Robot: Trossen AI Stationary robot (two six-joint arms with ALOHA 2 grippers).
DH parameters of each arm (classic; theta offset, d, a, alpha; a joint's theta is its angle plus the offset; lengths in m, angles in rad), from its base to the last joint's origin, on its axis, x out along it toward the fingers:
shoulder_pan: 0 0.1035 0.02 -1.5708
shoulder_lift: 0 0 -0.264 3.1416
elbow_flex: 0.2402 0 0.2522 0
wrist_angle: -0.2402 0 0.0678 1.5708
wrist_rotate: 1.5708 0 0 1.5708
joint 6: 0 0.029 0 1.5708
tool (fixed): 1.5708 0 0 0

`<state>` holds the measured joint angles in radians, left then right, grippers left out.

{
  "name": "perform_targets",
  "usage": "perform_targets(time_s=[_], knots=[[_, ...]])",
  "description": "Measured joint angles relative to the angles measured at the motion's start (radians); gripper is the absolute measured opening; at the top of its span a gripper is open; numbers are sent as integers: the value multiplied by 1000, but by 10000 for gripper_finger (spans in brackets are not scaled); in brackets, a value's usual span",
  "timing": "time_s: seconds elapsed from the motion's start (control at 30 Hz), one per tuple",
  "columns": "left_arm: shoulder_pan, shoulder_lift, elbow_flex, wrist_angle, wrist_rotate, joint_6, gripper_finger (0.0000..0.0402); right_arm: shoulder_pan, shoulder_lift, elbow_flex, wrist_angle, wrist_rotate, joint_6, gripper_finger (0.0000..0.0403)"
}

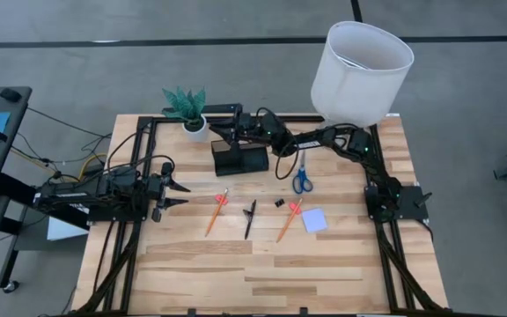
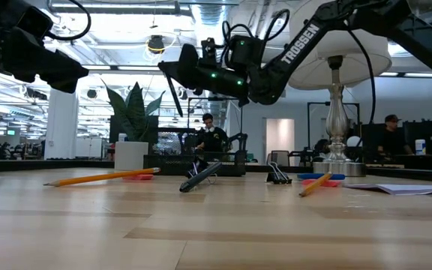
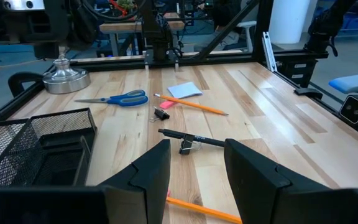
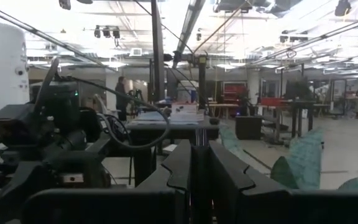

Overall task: Pick and place office supplies into organizer
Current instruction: Put the top black pen into the black desk organizer

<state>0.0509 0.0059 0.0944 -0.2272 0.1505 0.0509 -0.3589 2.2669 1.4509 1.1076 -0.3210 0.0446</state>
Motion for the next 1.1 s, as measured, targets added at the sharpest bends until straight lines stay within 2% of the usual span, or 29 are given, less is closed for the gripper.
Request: perform_targets(time_s=[0.27,0.7,0.9,1.1], knots=[[0,0,0,0,0,0,144,12,63,35,7,12,-10,27],[0,0,0,0,0,-6,144,-18,64,39,-7,11,10,28],[0,0,0,0,0,-6,144,-14,64,39,-11,13,8,71],[0,0,0,0,0,-6,144,-16,64,39,-22,13,8,84]])
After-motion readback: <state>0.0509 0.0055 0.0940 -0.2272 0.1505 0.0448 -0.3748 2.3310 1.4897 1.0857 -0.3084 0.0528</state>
